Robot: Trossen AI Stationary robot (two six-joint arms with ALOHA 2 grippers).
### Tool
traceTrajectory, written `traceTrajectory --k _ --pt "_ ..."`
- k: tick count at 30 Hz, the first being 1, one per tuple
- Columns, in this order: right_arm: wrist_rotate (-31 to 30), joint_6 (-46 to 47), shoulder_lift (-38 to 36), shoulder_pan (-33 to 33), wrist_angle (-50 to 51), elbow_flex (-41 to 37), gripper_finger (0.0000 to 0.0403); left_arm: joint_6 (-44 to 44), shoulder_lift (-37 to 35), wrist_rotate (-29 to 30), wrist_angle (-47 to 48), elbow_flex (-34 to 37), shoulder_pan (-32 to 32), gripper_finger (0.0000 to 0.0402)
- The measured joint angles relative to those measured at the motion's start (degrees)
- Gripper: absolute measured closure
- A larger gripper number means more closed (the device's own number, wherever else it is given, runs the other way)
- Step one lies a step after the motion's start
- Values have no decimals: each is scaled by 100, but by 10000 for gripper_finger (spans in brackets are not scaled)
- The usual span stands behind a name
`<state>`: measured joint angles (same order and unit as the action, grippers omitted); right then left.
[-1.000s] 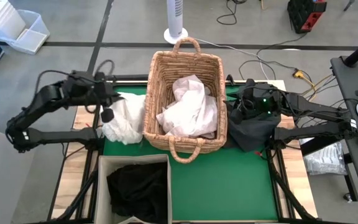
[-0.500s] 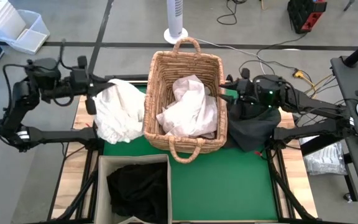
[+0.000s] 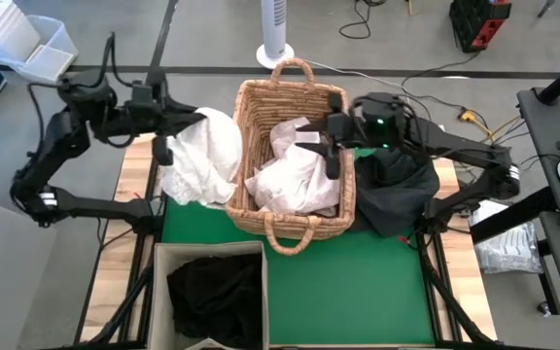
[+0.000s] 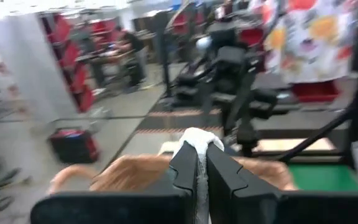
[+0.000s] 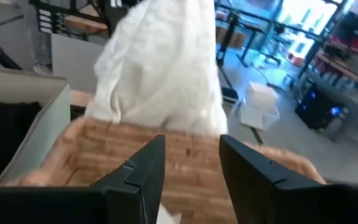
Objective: Sort clothes
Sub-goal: Put the white shirt into the brown laundry bin
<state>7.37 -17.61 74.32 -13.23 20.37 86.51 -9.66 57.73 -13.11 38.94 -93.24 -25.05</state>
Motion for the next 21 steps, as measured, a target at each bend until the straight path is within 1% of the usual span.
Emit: traceTrajectory --k 1,4,7,9,16,18,21 --pt "45 -43 154 0 -7 164 259 56 66 -117 -120 5 8 401" --pt "165 -222 576 0 -20 615 252 116 225 -150 -360 5 90 401" --pt "608 -258 952 -2 -177 978 238 117 329 -146 -431 5 112 401" --pt "775 -260 1172 9 -258 1216 225 119 389 -148 -439 7 150 401" --pt "807 -393 2040 24 -278 2034 153 111 588 -138 -585 38 418 401" --pt "810 -265 2300 24 -258 2306 129 51 609 -113 -614 38 463 401" --pt "828 188 2647 24 -280 2748 98 -25 633 -94 -620 38 489 401"
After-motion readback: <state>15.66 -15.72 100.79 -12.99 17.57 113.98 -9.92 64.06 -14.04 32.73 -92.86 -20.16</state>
